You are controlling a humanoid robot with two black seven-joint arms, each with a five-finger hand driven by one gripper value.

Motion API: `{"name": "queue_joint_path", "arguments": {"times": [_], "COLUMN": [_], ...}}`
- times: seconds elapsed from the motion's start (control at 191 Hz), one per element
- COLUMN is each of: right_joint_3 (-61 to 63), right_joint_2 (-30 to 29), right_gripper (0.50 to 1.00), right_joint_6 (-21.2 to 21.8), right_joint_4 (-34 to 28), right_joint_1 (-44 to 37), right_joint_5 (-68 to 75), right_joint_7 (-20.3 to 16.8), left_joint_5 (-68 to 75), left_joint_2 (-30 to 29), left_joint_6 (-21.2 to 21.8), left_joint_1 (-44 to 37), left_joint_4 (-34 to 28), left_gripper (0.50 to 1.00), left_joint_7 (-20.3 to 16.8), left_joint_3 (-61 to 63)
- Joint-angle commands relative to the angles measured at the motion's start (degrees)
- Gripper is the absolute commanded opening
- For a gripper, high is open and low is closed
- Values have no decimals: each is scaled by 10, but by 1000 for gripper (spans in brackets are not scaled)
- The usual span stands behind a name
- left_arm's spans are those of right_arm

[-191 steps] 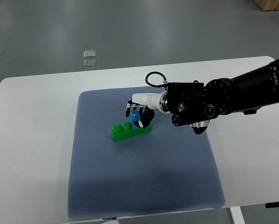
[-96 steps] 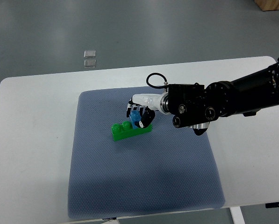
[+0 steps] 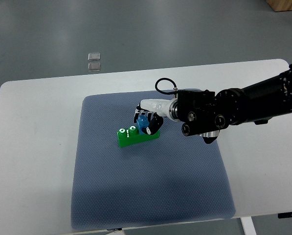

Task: Stack blue block on green block with right hand
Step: 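Open the right hand and lift it away from the stacked blocks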

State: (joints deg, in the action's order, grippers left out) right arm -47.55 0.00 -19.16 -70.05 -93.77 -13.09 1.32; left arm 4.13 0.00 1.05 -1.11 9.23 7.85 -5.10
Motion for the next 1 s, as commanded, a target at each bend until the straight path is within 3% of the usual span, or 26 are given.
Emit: {"name": "queue_joint_path", "arguments": {"times": [0.0, 0.052, 0.058, 0.157, 0.209, 0.214, 0.539, 0.848, 0.957, 0.963, 0.994], "right_joint_3": [1, 1, 6, 19, 19, 20, 34, 183, 227, 267, 296], "right_joint_2": [0, 0, 0, 0, 0, 0, 19, 161, 197, 222, 233], "right_gripper": [645, 646, 702, 897, 897, 917, 921, 921, 919, 919, 919], "right_joint_6": [2, 2, 4, 10, 10, 11, 42, 69, 72, 72, 73], "right_joint_4": [0, 0, 0, 0, 0, 0, -1, 0, 0, 4, 13], "right_joint_1": [0, 0, 0, -2, -2, -3, -10, -26, -13, 15, 38], "right_joint_5": [1, 1, 2, 3, 3, 5, 7, 23, 52, 83, 104], "right_joint_7": [0, 0, 0, -1, -1, -1, -1, 0, 0, 0, 0], "left_joint_5": [0, 0, 0, 0, 0, 0, 0, 0, 0, 0, 0], "left_joint_2": [0, 0, 0, 0, 0, 0, 0, 0, 0, 0, 0], "left_joint_6": [0, 0, 0, 0, 0, 0, 0, 0, 0, 0, 0], "left_joint_1": [0, 0, 0, 1, 1, 1, 1, 0, 0, 1, 0], "left_joint_4": [0, 0, 0, 0, 0, 0, 0, 0, 0, 0, 0], "left_gripper": [1000, 1000, 1000, 1000, 1000, 1000, 1000, 1000, 1000, 1000, 1000], "left_joint_7": [1, 1, 0, 0, 0, 1, 0, 0, 0, 0, 0], "left_joint_3": [0, 0, 0, 0, 0, 0, 0, 0, 0, 0, 0]}}
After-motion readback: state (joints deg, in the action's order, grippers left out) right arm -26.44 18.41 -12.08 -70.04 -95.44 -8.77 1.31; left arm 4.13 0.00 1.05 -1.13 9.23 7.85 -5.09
